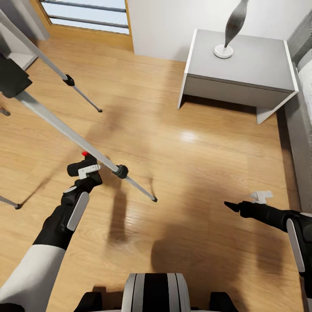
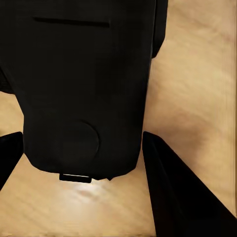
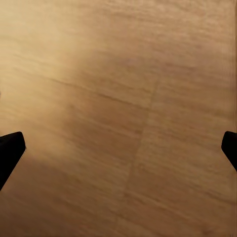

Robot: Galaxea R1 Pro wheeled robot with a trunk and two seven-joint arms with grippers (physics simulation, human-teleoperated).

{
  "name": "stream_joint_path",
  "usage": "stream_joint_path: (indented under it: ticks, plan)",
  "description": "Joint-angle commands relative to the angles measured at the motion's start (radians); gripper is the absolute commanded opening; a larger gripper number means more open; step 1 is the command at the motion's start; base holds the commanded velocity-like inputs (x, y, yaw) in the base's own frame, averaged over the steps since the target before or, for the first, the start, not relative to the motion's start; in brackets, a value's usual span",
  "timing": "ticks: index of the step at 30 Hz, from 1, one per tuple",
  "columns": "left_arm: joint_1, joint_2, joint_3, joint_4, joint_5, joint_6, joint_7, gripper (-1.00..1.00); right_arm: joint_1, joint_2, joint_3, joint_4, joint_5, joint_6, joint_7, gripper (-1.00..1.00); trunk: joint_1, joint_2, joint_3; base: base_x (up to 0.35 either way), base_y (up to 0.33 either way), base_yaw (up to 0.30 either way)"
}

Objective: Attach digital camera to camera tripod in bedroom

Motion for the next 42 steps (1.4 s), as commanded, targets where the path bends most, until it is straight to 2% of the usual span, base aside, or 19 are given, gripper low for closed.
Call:
stream_joint_path:
  ticks: [1,6,10,11,15,20,29,35,42]
  plan:
    - [0.0,0.001,-0.003,-0.002,0.01,0.003,0.008,-1.0,-0.001,0.0,-0.001,-0.001,0.003,0.006,0.005,1.0,-0.001,0.0,0.003,-0.002,0.0,0.0]
    - [0.061,0.004,0.045,-0.11,0.01,0.061,0.009,-1.0,-0.001,0.0,-0.001,-0.001,0.003,0.006,0.006,1.0,-0.003,0.001,0.023,-0.001,0.0,0.0]
    - [0.131,0.005,0.108,-0.205,0.01,0.111,0.01,-1.0,-0.001,-0.002,-0.001,-0.001,0.003,0.006,0.006,1.0,-0.005,0.002,0.038,0.0,0.0,0.0]
    - [0.131,0.005,0.108,-0.205,0.01,0.111,0.01,-1.0,-0.001,-0.002,-0.001,-0.001,0.003,0.006,0.006,1.0,-0.005,0.002,0.042,0.0,0.0,0.0]
    - [0.19,0.002,0.173,-0.265,0.012,0.134,0.011,-1.0,-0.001,-0.004,-0.002,-0.001,0.003,0.006,0.006,1.0,-0.007,0.003,0.058,0.0,0.0,0.0]
    - [0.228,-0.005,0.204,-0.3,0.013,0.15,0.012,-1.0,-0.002,-0.005,-0.003,-0.001,0.003,0.006,0.006,1.0,-0.009,0.004,0.077,0.0,0.0,0.0]
    - [0.292,-0.014,0.216,-0.384,0.016,0.217,0.012,-1.0,-0.003,-0.007,-0.005,-0.001,0.002,0.006,0.007,1.0,-0.013,0.007,0.112,0.0,0.0,0.0]
    - [0.318,-0.041,0.216,-0.407,0.015,0.245,0.013,-1.0,0.0,-0.007,-0.004,-0.001,0.003,0.005,0.012,1.0,-0.016,0.008,0.135,0.0,0.0,0.0]
    - [0.344,-0.06,0.19,-0.416,0.014,0.278,0.013,-1.0,0.003,-0.005,-0.005,-0.001,0.003,-0.025,0.081,1.0,-0.019,0.01,0.162,0.0,0.0,0.0]
